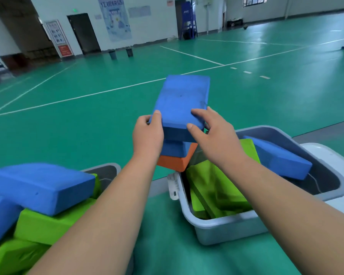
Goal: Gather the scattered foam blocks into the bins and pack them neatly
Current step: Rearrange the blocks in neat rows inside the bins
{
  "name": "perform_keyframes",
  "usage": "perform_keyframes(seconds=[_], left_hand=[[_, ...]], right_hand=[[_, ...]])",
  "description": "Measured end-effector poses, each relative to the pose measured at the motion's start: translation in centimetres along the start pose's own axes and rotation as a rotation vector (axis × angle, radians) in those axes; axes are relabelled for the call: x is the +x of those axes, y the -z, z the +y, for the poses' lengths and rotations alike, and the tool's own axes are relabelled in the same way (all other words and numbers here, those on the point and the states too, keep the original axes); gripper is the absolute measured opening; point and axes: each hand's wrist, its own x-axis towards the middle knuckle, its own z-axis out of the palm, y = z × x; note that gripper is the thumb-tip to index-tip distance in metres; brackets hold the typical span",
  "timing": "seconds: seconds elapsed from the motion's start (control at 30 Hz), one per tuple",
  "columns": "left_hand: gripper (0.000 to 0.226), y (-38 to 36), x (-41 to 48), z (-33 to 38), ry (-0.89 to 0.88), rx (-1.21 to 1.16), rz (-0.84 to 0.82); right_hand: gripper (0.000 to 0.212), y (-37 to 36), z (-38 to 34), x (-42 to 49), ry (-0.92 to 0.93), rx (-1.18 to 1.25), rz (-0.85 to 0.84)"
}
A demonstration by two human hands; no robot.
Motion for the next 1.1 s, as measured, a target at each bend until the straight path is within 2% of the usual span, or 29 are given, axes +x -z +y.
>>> perform_keyframes(seconds=[0.13,0.2,0.3,0.43,0.57,0.7,0.77,0.87,1.1], left_hand=[[0.042,1.8,0.9,-2.9,0.018,0.031,-0.098],[0.047,2.4,0.9,-4.0,0.047,0.029,-0.133],[0.055,2.6,0.9,-4.4,0.097,-0.011,-0.167],[0.061,2.5,0.9,-4.1,0.093,-0.024,-0.202],[0.091,2.8,0.8,-4.9,0.099,-0.064,-0.230],[0.108,3.3,0.6,-6.1,0.090,-0.030,-0.264],[0.102,3.4,0.6,-6.1,0.129,0.013,-0.254],[0.080,3.4,-0.2,-6.1,0.202,0.100,-0.242],[0.077,2.4,-2.3,-6.5,0.285,0.255,-0.306]], right_hand=[[0.069,-2.4,-0.1,-0.1,0.015,-0.143,-0.223],[0.075,-2.9,0.0,-0.4,0.025,-0.160,-0.284],[0.078,-3.3,0.1,-0.4,0.042,-0.179,-0.260],[0.070,-3.6,-0.5,-0.5,0.015,-0.175,-0.160],[0.060,-4.4,-0.6,-0.6,0.062,-0.135,-0.103],[0.062,-5.3,-0.5,-0.4,0.052,-0.112,-0.109],[0.064,-5.2,-0.3,-0.5,0.057,-0.106,-0.115],[0.069,-4.2,0.2,-1.0,0.067,-0.147,-0.144],[0.082,-1.5,1.0,-1.7,0.002,-0.211,-0.228]])
